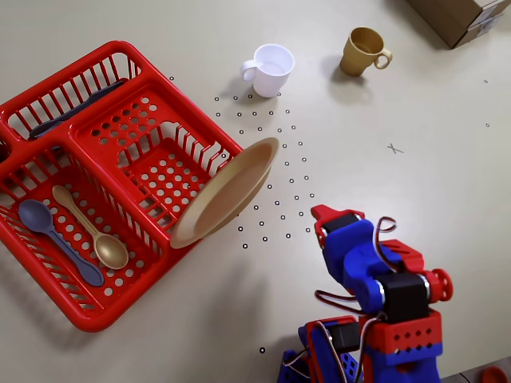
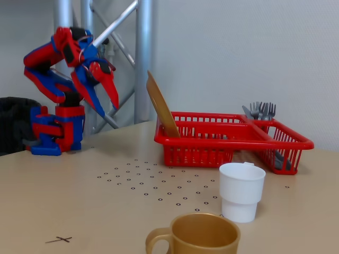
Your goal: Grasp the plate, place it on the cross drawn on the table.
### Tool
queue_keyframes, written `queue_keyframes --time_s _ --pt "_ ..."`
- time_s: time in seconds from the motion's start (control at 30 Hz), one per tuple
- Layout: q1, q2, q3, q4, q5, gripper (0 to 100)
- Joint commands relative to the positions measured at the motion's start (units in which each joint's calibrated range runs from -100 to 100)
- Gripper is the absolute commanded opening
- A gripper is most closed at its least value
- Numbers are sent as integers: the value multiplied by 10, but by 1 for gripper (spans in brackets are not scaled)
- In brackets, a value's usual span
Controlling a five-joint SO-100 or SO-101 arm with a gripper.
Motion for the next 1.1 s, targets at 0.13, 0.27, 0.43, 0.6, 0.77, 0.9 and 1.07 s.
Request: queue_keyframes --time_s 0.13,0.27,0.43,0.6,0.77,0.9,1.07 --pt "26 71 -168 3 9 16" --pt "23 76 -223 -9 12 16" --pt "0 90 -306 2 20 16" --pt "-28 158 -398 11 35 16" --pt "-41 180 -422 8 83 16" --pt "-33 188 -411 22 132 17" --pt "-35 234 -433 40 163 22"
